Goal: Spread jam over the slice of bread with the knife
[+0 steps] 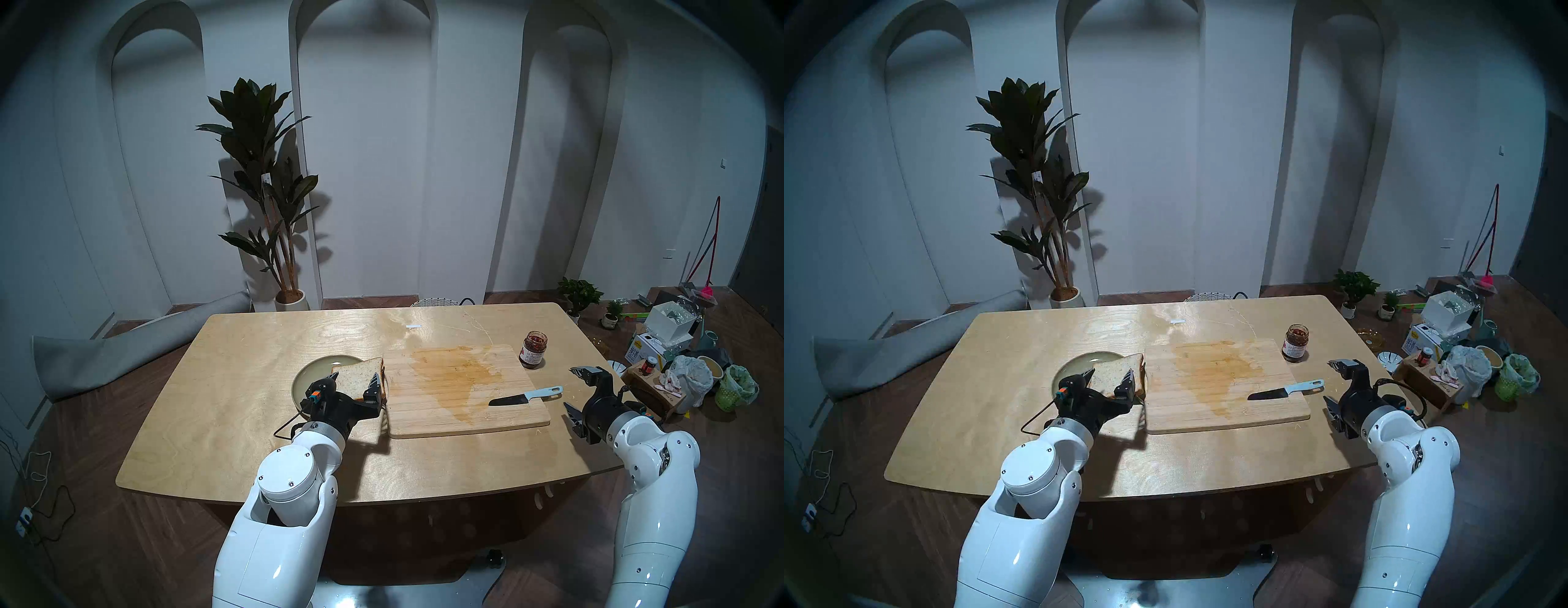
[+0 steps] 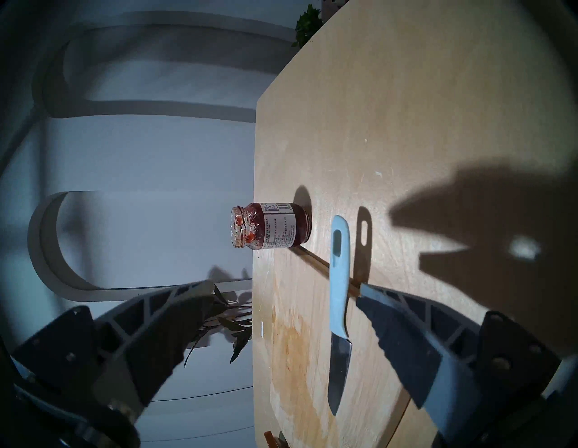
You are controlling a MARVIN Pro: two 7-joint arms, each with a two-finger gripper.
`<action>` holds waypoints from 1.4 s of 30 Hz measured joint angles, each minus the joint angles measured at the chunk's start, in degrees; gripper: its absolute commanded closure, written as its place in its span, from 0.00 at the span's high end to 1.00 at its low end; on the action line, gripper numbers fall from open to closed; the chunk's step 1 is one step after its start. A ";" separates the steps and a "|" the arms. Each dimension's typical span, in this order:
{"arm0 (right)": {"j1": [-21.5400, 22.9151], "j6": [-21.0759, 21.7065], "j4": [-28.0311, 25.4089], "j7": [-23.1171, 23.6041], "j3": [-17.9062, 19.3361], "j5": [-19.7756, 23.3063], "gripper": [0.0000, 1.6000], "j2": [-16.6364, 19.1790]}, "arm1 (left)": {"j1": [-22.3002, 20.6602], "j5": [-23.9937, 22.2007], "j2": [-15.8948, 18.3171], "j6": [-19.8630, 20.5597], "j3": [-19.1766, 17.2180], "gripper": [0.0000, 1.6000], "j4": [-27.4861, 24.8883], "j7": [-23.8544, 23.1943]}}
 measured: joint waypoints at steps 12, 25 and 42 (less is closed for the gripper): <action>0.41 -1.95 2.16 3.95 -1.66 -4.83 1.00 0.71 | 0.02 -0.11 -0.24 0.00 -0.32 1.00 -0.07 0.33; 0.41 -3.91 6.05 8.84 -2.46 -7.45 1.00 0.83 | 0.10 0.86 -0.40 0.00 0.55 1.00 -0.14 2.24; 1.95 -5.67 9.81 12.23 -3.50 -8.53 1.00 0.85 | 0.06 -0.05 -0.08 -0.37 2.48 1.00 -0.06 4.68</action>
